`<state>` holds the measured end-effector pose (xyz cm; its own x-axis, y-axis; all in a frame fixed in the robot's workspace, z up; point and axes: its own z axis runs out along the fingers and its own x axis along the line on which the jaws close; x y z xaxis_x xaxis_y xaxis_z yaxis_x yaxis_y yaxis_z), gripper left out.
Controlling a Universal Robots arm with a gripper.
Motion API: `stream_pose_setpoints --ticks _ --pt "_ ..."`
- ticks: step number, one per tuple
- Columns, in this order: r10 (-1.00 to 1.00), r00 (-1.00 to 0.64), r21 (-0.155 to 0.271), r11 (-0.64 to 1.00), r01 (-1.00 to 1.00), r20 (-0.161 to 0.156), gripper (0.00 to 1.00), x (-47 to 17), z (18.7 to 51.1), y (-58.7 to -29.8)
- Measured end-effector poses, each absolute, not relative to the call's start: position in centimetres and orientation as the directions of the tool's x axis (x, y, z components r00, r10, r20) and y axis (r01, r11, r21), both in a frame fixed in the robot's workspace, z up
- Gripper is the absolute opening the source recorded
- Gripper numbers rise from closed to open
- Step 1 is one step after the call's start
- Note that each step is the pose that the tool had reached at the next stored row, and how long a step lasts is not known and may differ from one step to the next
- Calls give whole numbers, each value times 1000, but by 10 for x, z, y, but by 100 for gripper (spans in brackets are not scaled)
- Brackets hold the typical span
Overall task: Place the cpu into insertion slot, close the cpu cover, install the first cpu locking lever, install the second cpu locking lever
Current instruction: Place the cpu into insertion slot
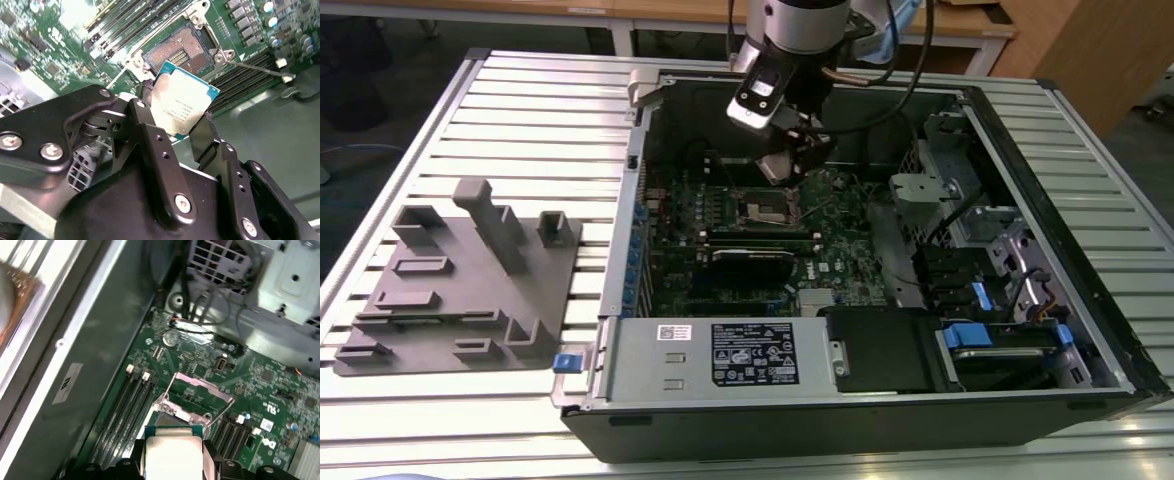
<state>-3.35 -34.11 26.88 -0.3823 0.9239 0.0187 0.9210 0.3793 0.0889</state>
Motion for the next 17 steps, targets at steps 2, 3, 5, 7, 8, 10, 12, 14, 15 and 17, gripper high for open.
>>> stream_pose_setpoints --ticks 2,3,5,7,8,10,12,14,15,17 --pt "937 -349 89 346 934 19 54 -34 268 -341" --pt "943 -332 89 329 940 19 54 -34 268 -341" --pt "955 -296 89 294 952 19 54 -34 268 -341" --pt "965 -262 89 259 962 19 54 -34 268 -341" --pt "970 -244 89 242 966 19 54 -34 268 -341" --pt "978 -209 89 207 974 19 54 -34 267 -341" --pt "985 -173 89 171 981 19 54 -34 267 -341" --pt "990 -137 89 135 987 19 54 -34 267 -341" --pt "993 -120 89 117 989 19 54 -34 266 -341" --pt "996 -83 89 81 993 19 54 -34 266 -341"
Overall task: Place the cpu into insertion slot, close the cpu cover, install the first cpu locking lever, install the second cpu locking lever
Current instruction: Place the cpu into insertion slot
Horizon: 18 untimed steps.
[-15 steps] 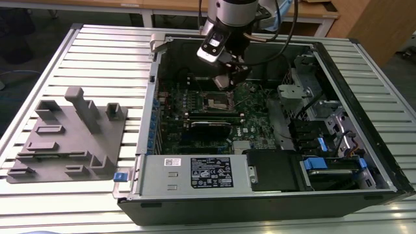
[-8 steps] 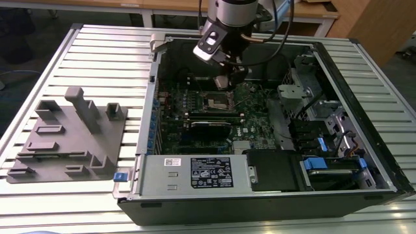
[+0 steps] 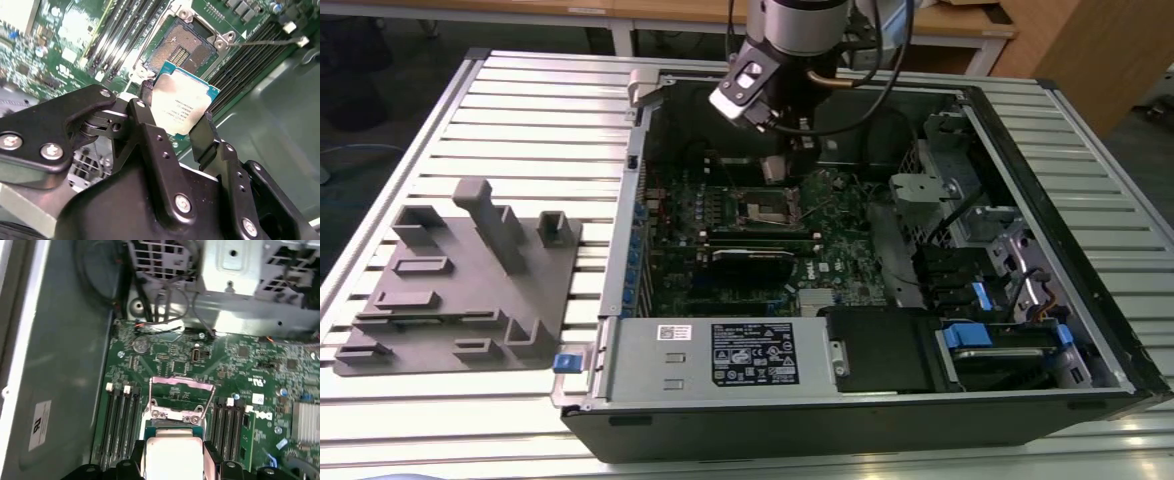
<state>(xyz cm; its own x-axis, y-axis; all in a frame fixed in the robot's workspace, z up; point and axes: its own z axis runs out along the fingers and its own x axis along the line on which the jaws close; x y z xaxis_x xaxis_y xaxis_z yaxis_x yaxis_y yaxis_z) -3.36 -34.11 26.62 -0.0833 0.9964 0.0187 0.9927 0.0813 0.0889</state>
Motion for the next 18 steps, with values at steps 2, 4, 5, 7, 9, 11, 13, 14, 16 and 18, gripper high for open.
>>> stream_pose_setpoints --ticks 2,4,5,7,9,11,13,14,16,18 --pt "999 -46 89 44 995 19 54 -34 266 -341" --pt "1000 -10 89 9 996 19 54 -34 266 -341" --pt "1000 7 89 -9 996 19 54 -34 265 -341" --pt "1000 15 89 -17 996 19 54 -34 265 -341" --pt "1000 16 89 -17 996 19 54 -34 265 -341" --pt "1000 16 89 -17 996 19 54 -34 265 -341" --pt "1000 16 89 -17 996 19 54 -34 264 -341" --pt "1000 16 89 -17 996 19 54 -35 263 -341" --pt "1000 16 89 -17 996 19 54 -36 261 -341" --pt "1000 16 89 -17 996 19 54 -38 258 -341"
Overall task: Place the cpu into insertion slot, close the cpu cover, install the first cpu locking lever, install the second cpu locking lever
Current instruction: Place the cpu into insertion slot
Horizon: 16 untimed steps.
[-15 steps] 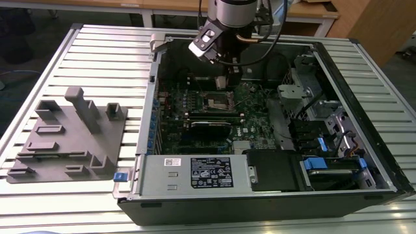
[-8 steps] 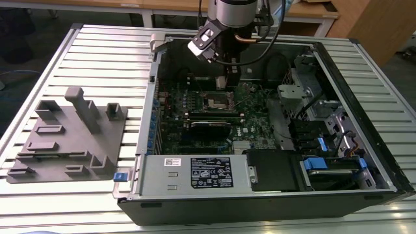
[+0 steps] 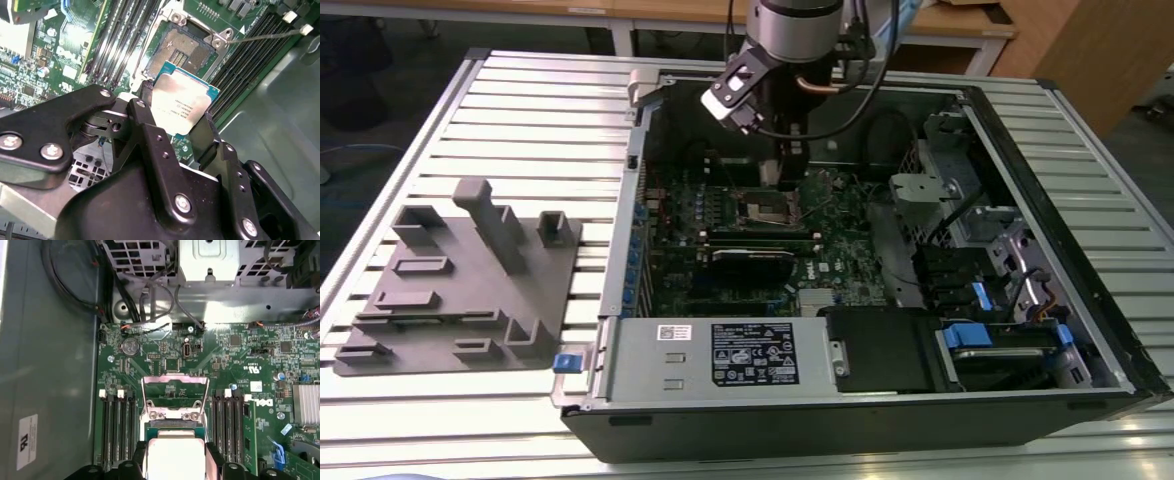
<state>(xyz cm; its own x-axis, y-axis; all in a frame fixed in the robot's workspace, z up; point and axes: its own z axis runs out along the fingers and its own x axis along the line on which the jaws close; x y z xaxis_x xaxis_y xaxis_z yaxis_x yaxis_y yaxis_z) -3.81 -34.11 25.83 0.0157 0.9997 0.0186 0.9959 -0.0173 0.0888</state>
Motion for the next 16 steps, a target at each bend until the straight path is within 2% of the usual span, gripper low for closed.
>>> stream_pose_setpoints --ticks 16 --pt "1000 19 89 -20 996 19 54 -39 248 -341"
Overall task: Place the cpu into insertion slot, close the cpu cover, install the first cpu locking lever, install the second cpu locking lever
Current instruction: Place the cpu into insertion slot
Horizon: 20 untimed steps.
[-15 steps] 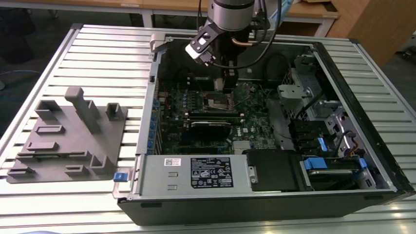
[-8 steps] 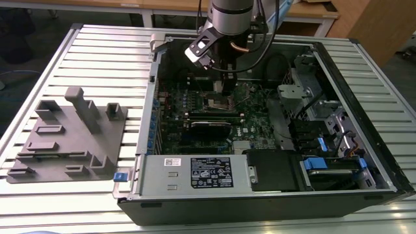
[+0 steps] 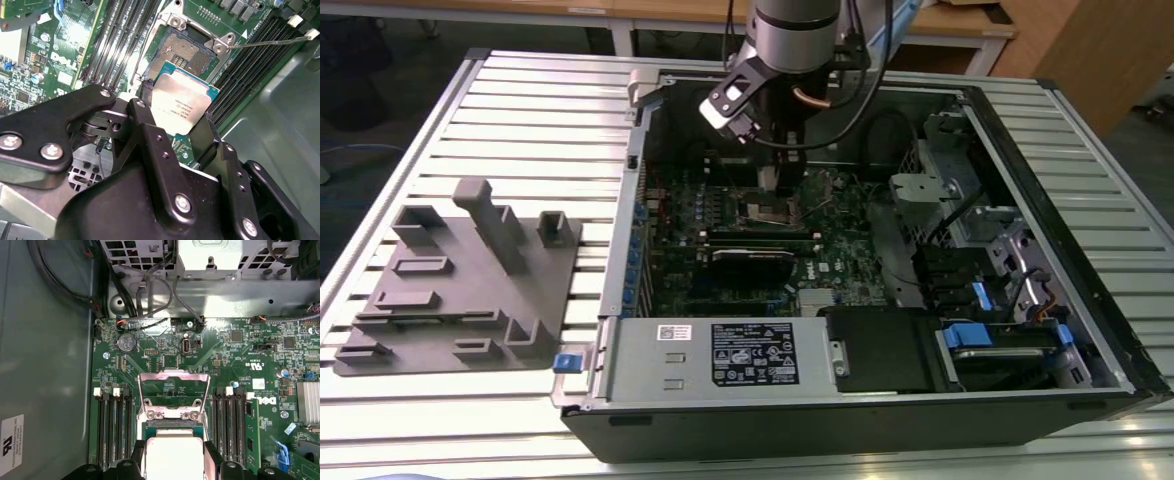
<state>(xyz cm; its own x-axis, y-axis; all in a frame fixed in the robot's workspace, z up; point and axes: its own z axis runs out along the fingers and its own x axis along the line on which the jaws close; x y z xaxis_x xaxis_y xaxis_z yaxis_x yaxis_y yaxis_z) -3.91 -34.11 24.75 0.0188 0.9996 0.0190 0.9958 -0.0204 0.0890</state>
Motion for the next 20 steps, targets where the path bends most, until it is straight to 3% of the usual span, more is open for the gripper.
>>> stream_pose_setpoints --ticks 20 --pt "1000 19 89 -20 996 18 54 -39 238 -341"
